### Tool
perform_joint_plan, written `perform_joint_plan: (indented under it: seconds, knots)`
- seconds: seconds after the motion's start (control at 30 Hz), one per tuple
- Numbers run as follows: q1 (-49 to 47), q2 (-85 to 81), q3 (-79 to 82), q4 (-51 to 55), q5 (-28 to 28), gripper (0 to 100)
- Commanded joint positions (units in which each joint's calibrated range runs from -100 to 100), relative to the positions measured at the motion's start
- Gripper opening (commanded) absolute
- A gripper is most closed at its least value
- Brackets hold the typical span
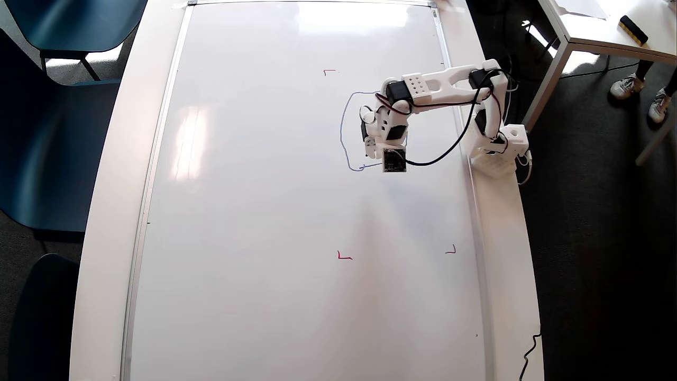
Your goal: Draw on a whiteboard a robot head using a pen attached to the gripper
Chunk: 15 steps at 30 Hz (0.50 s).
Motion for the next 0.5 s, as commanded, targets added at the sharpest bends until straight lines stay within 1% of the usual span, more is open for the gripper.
perform_joint_plan:
  seconds: [0.0, 0.23, 0.47]
  knots:
    - [1.92, -5.80, 4.92, 0.18, -0.16, 1]
    - [7.44, -8.15, 9.19, -0.08, 0.21, 1]
    - [7.74, -4.54, 9.01, -0.69, 0.21, 1]
